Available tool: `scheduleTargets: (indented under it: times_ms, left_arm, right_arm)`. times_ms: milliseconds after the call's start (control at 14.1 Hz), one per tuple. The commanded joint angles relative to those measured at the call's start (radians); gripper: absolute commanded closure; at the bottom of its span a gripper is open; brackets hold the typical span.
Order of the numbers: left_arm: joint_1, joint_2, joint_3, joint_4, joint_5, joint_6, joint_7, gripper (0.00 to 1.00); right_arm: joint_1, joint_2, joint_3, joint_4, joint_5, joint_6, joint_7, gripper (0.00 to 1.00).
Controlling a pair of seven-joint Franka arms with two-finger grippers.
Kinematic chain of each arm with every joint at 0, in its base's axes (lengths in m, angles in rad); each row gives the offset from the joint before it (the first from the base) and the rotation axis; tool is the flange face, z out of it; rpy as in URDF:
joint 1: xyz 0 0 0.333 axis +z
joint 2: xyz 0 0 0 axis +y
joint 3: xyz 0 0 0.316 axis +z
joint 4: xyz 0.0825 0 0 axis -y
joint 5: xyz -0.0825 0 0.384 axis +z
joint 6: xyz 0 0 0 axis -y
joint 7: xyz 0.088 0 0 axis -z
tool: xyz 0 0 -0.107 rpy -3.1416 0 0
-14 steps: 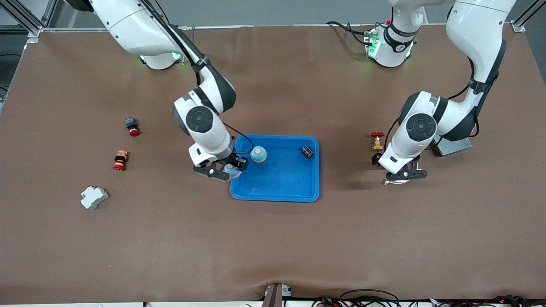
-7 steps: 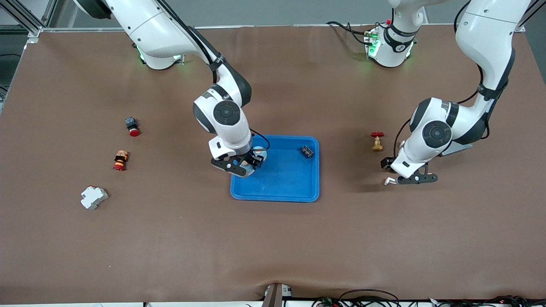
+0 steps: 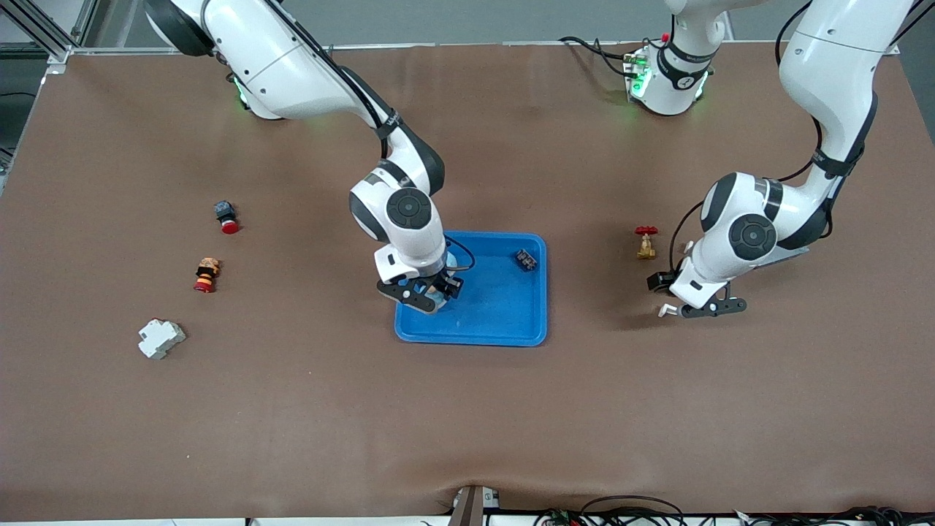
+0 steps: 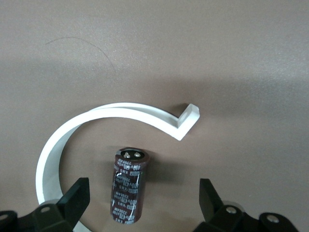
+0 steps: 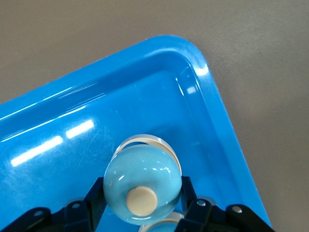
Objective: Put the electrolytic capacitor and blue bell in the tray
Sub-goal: 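Carry the second blue bell over the tray with the right gripper, then grasp the second capacitor with the left gripper while the right gripper lowers the bell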
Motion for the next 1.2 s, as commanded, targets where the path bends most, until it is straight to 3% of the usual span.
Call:
scheduleTargets:
  times_ms: [0,990,1132]
  left_arm:
    - [0.01,0.001,-0.011,-0.012,-0.02,0.011,0.01,0.0]
    - [0.013,0.037,-0.009,-0.021,-0.02,0.006,0.01,0.0]
    - [0.018,0.037,-0.009,-0.02,-0.02,0.006,0.011,0.17]
  right_arm:
    - [0.032,0.045,-0.028,0.062,-0.027,-0.015,0.037,1.0]
    - [0.031,0.087,-0.031,0.097,-0.027,-0.003,0.051,1.0]
    - [0.031,0.091,-0.035,0.1,-0.027,-0.003,0.051,1.0]
